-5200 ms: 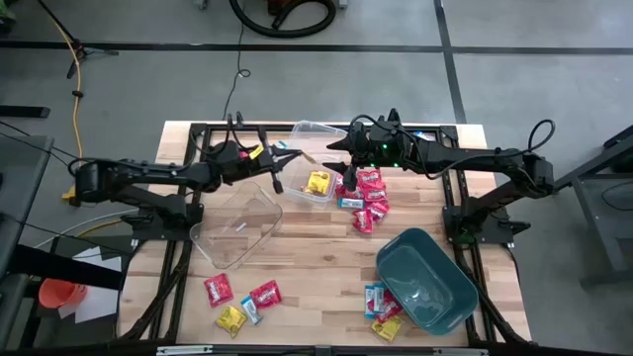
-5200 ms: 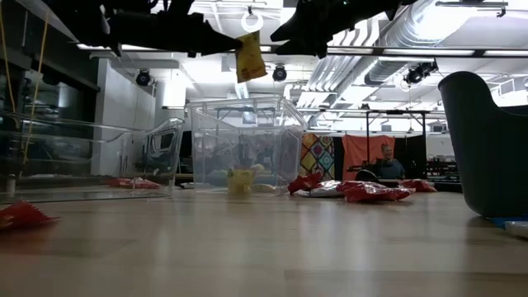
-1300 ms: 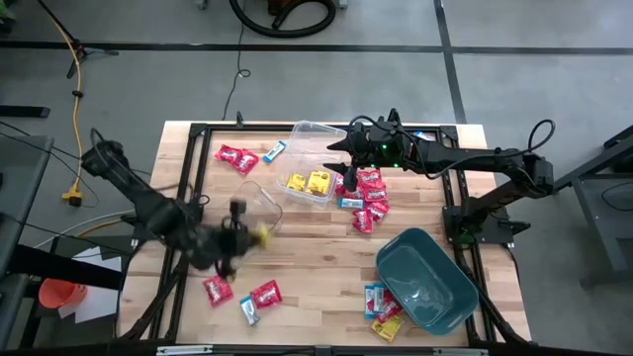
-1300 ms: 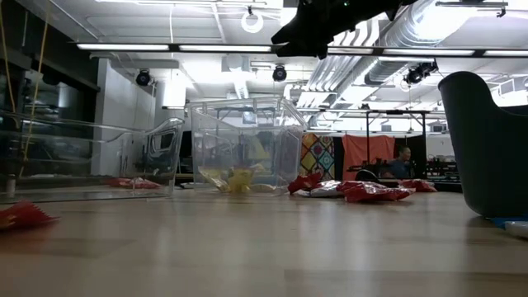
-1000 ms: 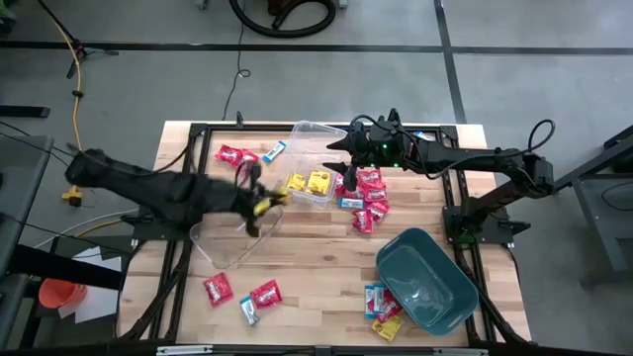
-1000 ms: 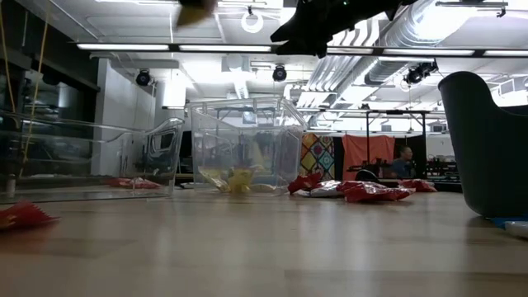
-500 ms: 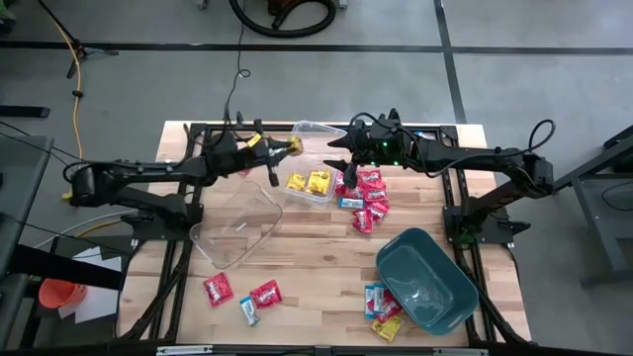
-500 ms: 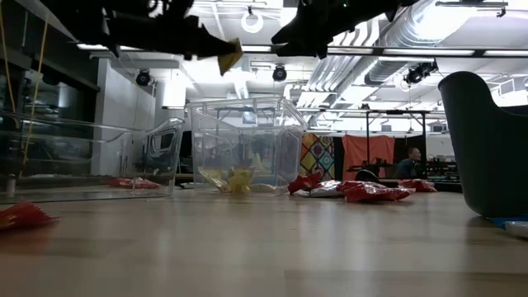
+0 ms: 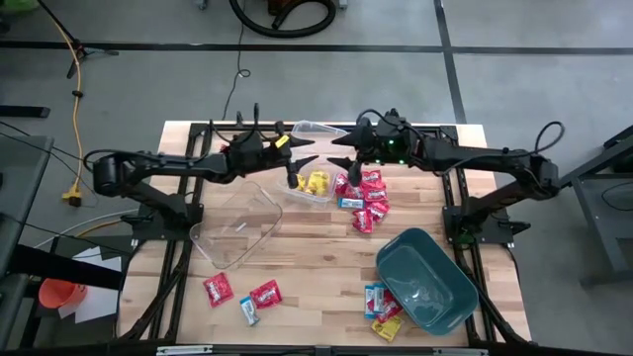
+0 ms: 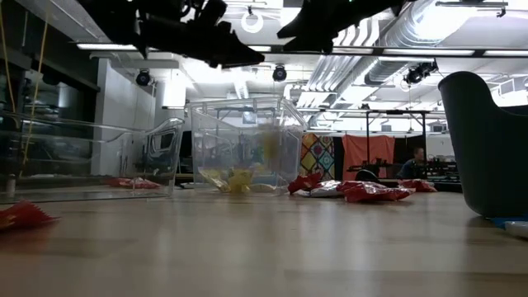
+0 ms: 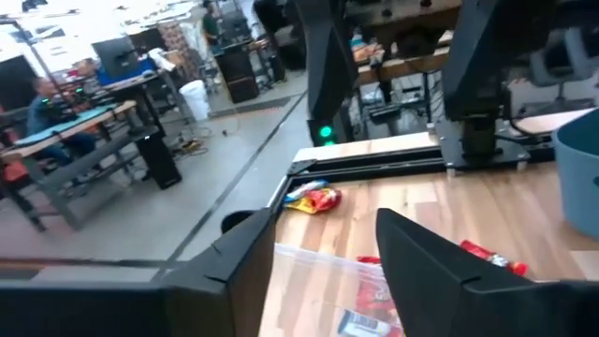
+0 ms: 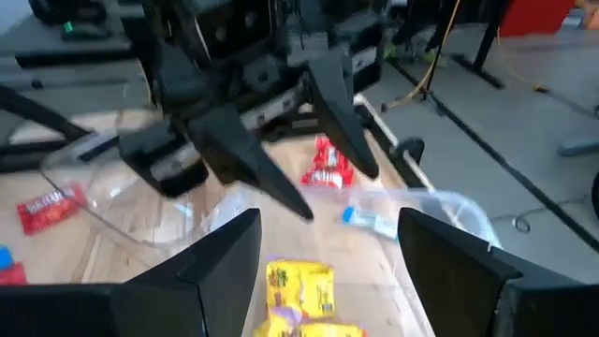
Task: Sort candy
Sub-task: Put the yellow candy into the transparent container
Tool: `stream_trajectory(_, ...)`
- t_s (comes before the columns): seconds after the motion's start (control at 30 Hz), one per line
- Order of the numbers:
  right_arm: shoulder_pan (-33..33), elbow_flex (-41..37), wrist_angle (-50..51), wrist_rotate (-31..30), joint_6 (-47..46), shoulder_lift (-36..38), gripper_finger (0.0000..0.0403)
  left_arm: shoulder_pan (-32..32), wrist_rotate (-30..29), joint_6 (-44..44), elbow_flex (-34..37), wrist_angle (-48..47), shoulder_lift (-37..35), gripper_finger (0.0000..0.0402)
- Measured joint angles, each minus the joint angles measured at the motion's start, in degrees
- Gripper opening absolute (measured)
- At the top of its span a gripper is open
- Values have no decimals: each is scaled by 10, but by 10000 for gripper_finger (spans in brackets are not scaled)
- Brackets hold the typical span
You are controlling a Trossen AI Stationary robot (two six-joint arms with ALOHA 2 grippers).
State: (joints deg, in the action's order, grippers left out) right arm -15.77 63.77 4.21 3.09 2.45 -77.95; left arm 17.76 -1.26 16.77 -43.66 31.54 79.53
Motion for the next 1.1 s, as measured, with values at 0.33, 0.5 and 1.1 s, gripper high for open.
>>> stream_trajectory(0.33, 8, 0, 77, 0, -37, 60, 250, -44, 40, -131, -6, -198, -78, 205)
stream_trajectory(0.5, 29, 0, 100, 4, -38, 61, 250, -91, 89, -195, -5, -241, -118, 205)
stream_trajectory(1.1, 216, 0, 113, 57, -156, 55, 250, -161, 19, -152, -5, -183, -139, 205)
